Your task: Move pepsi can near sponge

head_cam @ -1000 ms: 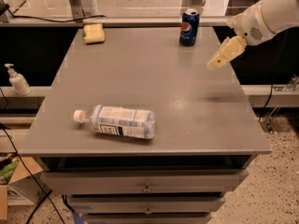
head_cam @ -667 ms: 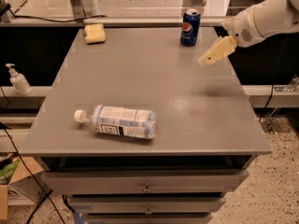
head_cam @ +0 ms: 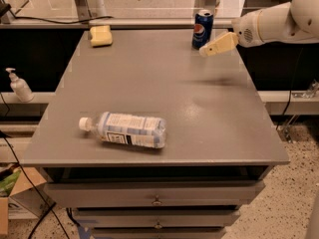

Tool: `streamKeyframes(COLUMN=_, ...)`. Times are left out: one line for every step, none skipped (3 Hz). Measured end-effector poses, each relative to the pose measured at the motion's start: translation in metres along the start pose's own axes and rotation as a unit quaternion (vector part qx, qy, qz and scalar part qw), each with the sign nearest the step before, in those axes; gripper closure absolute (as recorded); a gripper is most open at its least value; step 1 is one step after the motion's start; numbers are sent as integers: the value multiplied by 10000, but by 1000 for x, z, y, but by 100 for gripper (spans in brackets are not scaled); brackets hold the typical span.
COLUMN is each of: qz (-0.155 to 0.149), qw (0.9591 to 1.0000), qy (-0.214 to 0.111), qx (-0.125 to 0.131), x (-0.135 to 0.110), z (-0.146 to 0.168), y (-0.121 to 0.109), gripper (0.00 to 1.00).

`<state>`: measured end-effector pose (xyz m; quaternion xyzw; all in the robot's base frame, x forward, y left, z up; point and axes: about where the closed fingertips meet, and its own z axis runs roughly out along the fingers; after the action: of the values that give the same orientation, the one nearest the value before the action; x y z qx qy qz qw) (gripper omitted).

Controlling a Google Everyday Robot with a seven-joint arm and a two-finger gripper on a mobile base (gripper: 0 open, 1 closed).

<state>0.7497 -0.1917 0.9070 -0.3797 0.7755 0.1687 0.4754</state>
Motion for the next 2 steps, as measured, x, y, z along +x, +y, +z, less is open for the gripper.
streamKeyframes(qz=366, qw=9985, qy=-380, qx=157, x=-3, z=25, y=-23, gripper=0)
streamKeyframes(qz=519, qw=9961, qy=-616, qx=371, x=-13, z=47, y=-43, gripper=0)
